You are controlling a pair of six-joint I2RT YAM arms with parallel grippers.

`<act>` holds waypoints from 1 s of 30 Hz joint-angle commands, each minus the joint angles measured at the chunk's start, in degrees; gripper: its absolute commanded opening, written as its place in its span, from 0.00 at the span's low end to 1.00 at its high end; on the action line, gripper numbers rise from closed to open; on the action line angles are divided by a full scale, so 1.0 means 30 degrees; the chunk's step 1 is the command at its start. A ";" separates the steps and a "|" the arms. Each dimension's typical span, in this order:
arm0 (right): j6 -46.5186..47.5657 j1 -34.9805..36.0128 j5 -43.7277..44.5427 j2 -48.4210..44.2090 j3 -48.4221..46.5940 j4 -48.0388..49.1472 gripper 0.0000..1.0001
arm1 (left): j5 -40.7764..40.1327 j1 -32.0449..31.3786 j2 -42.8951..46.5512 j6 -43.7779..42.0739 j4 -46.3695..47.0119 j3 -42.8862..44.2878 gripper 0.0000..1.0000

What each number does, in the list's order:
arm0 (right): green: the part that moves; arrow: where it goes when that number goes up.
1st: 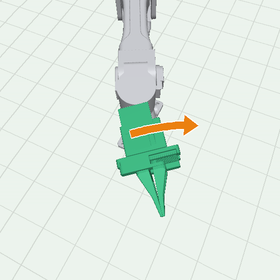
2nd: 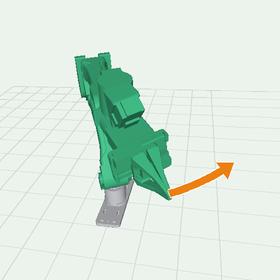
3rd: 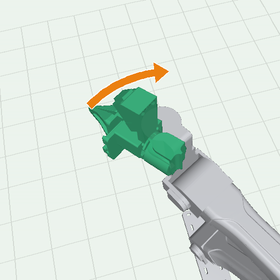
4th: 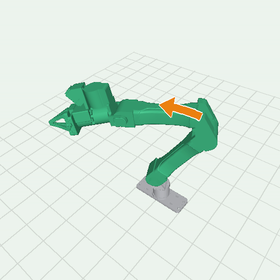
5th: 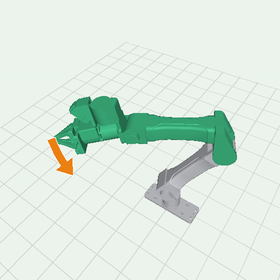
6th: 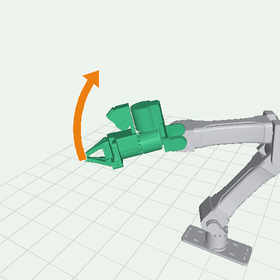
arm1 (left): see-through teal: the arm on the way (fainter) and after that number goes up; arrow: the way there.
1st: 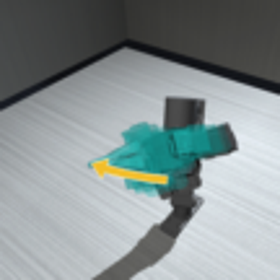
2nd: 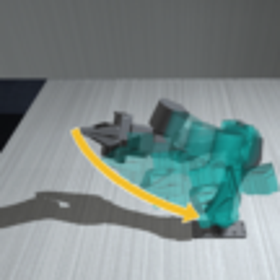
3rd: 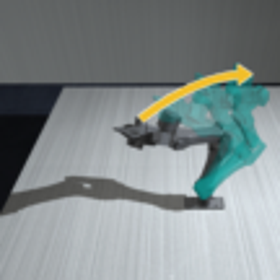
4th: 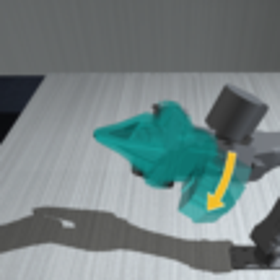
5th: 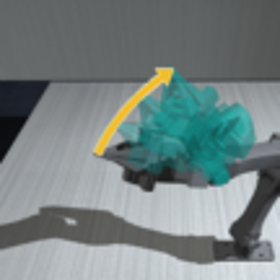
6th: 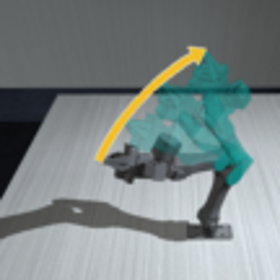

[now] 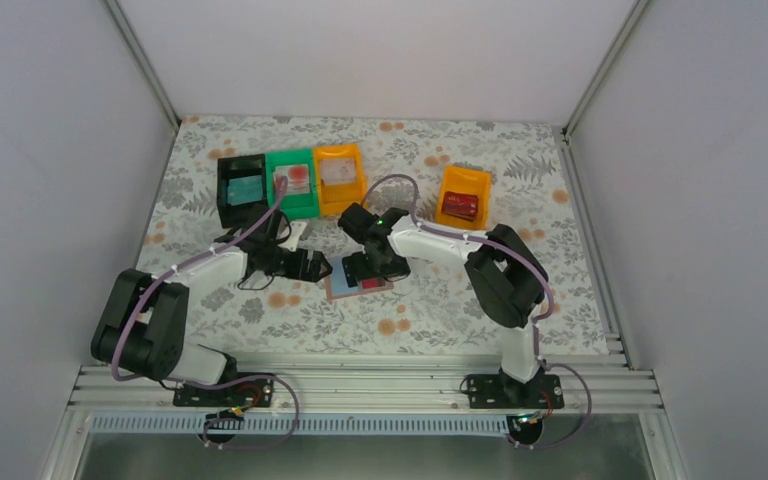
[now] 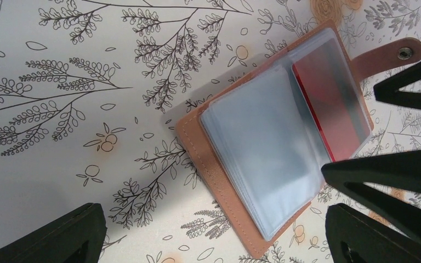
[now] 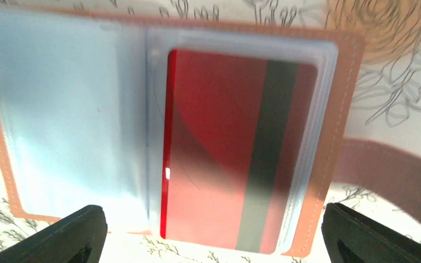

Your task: Take the credit cards out of the card holder

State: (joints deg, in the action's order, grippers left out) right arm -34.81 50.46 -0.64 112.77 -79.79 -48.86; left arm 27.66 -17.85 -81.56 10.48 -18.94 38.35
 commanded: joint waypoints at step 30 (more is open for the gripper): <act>0.0667 -0.1281 -0.0239 0.1407 -0.0478 0.1130 0.50 | 0.0207 -0.0051 0.0303 -0.0666 0.0340 0.0394 1.00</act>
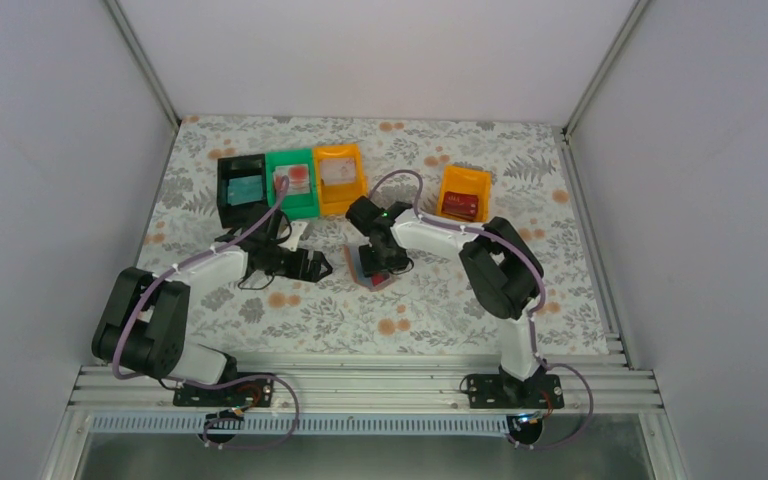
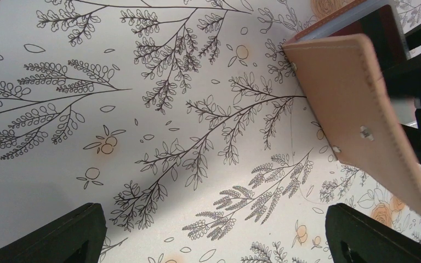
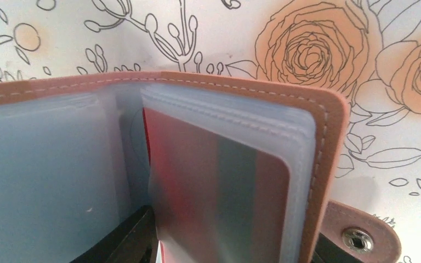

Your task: Take the credit cards out of the card holder

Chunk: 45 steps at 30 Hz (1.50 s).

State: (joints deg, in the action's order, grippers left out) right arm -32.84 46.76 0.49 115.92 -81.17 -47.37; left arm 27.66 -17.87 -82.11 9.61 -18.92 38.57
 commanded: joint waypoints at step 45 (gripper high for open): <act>0.5776 -0.1803 -0.7578 -0.9536 -0.1661 0.4391 0.04 | 1.2713 0.2117 0.5634 0.2195 0.4098 0.2729 0.93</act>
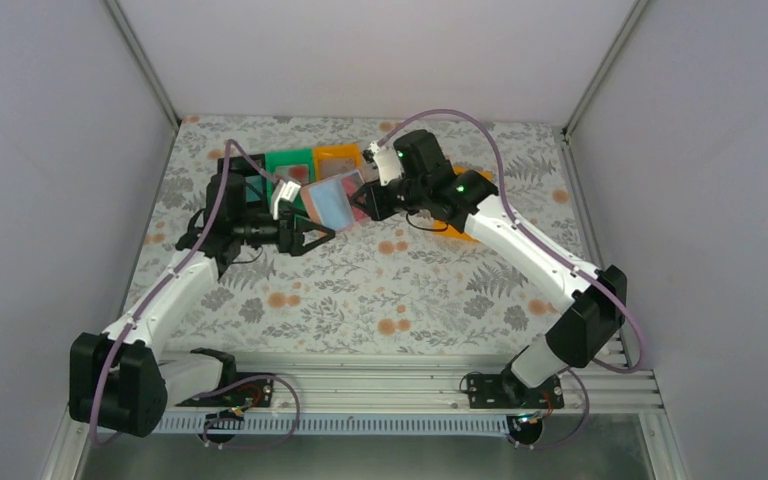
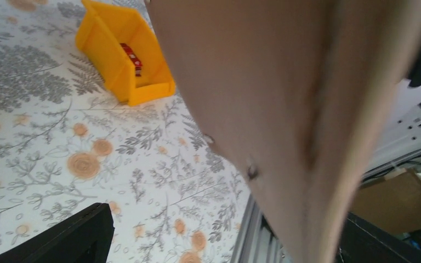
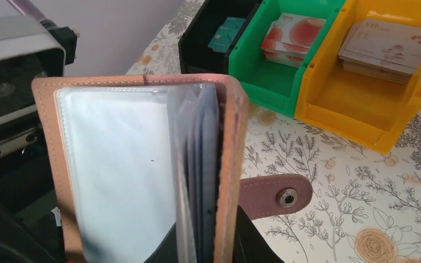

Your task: Take the credit cards out of the card holder

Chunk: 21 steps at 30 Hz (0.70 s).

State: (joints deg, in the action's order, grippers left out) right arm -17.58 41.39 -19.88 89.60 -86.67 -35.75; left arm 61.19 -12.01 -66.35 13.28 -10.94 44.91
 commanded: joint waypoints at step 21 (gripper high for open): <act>0.2847 -0.2059 -0.5597 -0.3512 0.2936 0.1628 0.68 | 0.3573 0.0779 0.0801 -0.2590 -0.1065 0.1595 0.02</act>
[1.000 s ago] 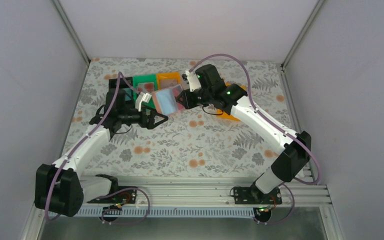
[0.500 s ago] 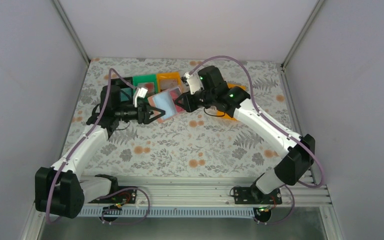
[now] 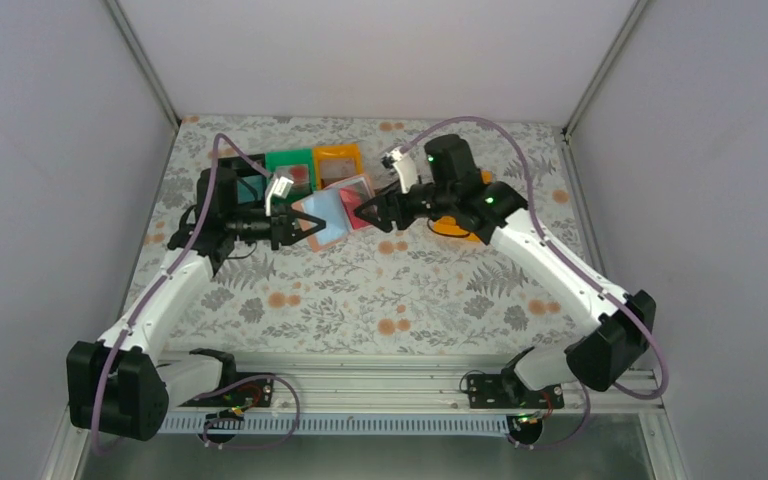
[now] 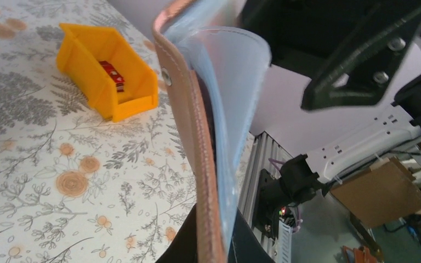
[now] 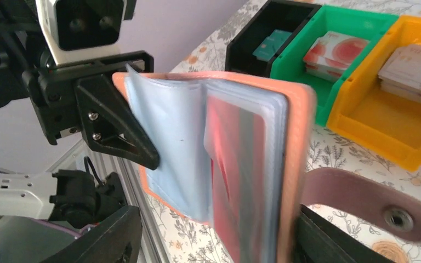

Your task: Take the credit cards out of the card holder

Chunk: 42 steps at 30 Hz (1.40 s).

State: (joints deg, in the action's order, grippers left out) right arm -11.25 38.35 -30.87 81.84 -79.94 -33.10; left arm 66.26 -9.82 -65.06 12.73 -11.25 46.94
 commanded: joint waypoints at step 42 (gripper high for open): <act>0.4152 -0.2797 -1.0253 -0.1799 -0.0191 0.0127 0.99 | 0.7340 -0.2438 -0.2103 -1.6825 -1.4063 0.8212 0.02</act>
State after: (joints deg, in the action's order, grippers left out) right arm 1.56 30.17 -56.80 76.05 -78.67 -35.70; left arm 84.73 -16.36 -71.00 -32.67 -52.56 68.71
